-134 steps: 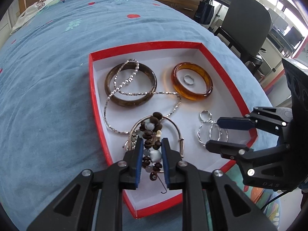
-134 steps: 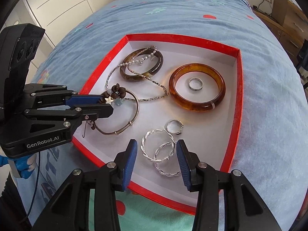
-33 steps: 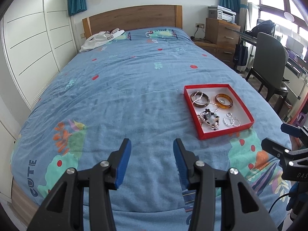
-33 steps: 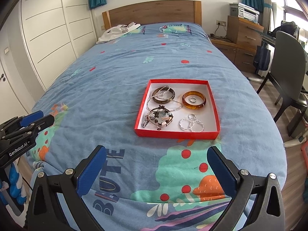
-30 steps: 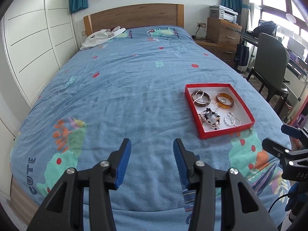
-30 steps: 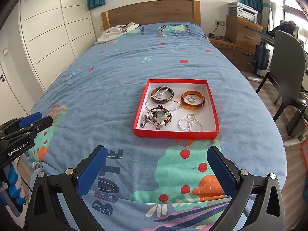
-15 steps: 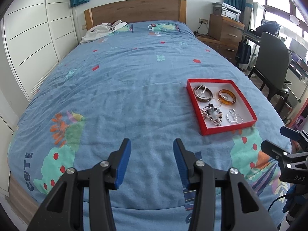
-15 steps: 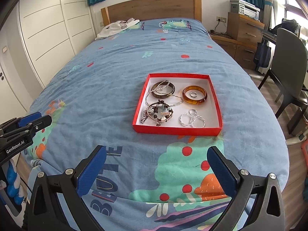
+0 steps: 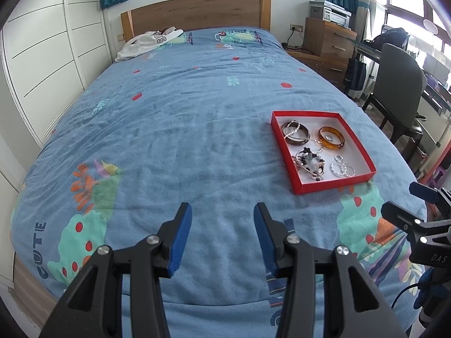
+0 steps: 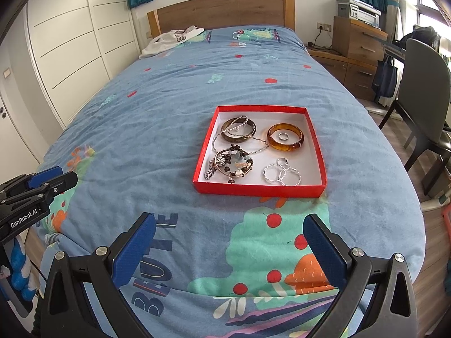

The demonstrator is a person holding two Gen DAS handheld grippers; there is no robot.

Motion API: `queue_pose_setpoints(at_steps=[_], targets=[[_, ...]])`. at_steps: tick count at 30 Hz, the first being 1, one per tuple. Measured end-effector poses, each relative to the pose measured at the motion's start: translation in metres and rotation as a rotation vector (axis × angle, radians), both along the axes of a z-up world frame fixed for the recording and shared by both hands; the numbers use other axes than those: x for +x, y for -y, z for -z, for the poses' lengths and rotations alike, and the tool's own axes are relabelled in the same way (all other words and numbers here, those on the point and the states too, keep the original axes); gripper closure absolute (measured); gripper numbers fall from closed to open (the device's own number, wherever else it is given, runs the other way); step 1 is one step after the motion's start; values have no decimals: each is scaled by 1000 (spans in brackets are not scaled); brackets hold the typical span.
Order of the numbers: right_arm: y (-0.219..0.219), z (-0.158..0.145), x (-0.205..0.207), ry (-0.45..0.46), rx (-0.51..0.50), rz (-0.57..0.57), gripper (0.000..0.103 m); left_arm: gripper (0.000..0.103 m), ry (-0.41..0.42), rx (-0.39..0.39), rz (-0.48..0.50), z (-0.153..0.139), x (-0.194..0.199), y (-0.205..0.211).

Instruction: Organize jewelry

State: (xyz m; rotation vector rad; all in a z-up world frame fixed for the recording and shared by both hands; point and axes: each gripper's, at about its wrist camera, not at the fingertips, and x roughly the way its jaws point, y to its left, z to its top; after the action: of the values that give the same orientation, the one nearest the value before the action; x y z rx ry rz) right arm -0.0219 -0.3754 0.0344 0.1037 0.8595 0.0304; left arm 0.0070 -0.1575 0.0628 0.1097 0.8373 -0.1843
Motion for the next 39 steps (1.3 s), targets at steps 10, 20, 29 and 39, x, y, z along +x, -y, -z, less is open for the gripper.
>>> queue_pose_setpoints(at_steps=[10,20,29,39], targets=[[0,2,0,-2,4,-3,1,59,-6,-3,2,2,0,0],[0,3,0,-2,5,-1,1,59,-6,-2,2,2,0,0],[-2,4,-1,-2,-1,-6,1,59,-12,-6,5,4,0,0],[-2,5,-1,-7,2,-6,1,59,-14,-6,5,6,-1,0]])
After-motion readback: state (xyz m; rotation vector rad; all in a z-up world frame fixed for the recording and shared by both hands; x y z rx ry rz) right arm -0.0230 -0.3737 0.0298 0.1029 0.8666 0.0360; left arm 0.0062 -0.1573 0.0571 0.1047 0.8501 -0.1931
